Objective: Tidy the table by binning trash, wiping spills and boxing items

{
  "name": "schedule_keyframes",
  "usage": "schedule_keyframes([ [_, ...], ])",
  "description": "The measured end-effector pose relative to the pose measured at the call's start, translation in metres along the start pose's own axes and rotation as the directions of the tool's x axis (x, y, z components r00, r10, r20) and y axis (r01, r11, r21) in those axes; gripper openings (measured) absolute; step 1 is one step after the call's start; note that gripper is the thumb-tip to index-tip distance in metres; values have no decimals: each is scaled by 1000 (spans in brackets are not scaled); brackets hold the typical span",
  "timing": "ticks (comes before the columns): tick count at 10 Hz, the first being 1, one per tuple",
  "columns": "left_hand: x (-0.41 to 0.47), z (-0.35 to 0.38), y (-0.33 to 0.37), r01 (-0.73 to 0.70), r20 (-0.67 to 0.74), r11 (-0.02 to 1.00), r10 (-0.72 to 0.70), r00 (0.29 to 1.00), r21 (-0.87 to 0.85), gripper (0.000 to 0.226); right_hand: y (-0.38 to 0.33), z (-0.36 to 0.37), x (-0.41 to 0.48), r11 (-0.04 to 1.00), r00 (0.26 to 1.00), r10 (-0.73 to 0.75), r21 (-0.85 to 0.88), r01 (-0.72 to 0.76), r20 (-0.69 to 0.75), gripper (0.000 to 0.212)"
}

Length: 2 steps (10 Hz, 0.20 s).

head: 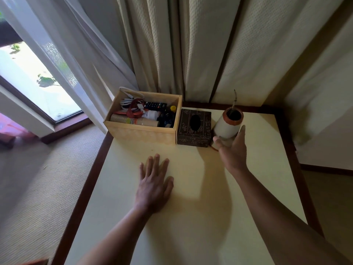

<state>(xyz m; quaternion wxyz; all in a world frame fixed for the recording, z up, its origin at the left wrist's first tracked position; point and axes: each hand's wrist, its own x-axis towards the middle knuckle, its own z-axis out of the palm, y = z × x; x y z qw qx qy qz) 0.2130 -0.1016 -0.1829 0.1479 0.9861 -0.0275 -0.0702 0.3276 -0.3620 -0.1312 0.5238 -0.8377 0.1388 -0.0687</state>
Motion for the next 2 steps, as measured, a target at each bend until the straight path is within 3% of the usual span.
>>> schedule_keyframes([
  [2,8,-18,-1,-16,76,1000,17,997,-12,73,-11,-13,-52,937,998,-70,-345,63,-7,78],
])
